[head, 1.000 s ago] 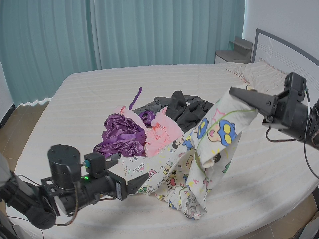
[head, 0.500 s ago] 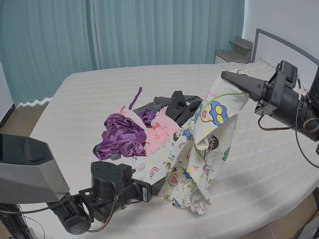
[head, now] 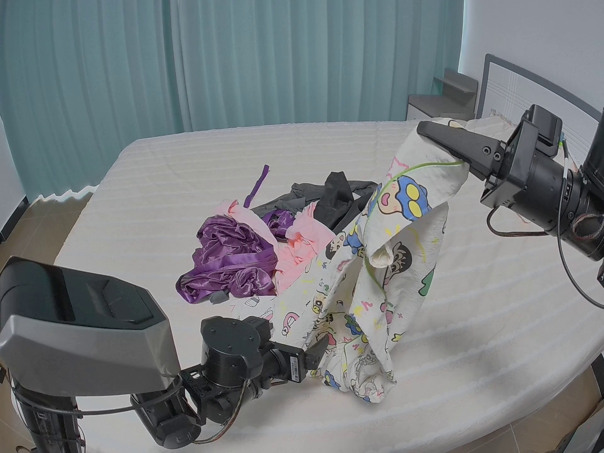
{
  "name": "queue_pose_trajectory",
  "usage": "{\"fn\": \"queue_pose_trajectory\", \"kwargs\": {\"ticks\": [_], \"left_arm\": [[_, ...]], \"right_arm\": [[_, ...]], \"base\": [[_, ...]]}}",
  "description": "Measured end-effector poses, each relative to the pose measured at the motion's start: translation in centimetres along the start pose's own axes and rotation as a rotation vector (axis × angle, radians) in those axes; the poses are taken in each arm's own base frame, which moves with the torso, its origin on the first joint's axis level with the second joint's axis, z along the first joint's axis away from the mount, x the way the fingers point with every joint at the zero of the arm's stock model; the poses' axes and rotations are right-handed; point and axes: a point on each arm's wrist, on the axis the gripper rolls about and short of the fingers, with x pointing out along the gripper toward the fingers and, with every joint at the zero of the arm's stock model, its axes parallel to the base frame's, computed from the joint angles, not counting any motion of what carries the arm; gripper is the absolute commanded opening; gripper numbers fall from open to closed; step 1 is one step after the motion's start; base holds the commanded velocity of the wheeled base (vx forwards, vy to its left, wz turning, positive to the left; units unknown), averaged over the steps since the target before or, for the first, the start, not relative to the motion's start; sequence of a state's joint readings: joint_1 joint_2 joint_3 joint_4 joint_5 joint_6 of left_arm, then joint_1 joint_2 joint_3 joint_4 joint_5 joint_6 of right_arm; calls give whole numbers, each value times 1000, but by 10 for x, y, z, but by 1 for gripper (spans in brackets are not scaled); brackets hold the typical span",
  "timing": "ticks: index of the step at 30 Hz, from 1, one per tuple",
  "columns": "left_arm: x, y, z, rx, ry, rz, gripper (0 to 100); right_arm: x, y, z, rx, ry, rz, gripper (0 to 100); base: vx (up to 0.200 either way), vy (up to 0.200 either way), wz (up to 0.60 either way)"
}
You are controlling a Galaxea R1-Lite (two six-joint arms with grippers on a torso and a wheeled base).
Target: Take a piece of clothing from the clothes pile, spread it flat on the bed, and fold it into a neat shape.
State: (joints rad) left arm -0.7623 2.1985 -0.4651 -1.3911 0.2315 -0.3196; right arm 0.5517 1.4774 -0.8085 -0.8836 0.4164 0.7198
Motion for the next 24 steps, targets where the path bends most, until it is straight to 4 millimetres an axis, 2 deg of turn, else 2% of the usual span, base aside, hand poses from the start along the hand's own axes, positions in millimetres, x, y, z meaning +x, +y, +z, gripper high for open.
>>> {"fn": "queue_pose_trajectory", "kwargs": {"ticks": [7, 19, 24], "left_arm": [[2, -6, -7, 4, 16, -15, 100], [22, -6, -14, -73, -27, 38, 100], [29, -5, -19, -92, -69, 45, 100]], "right_arm": [[3, -1, 0, 1, 0, 1, 0], [3, 1, 1, -1, -3, 7, 0], [5, 4, 7, -10, -21, 19, 0]], "base": [[0, 0, 0], [0, 0, 0], [0, 0, 0]]}}
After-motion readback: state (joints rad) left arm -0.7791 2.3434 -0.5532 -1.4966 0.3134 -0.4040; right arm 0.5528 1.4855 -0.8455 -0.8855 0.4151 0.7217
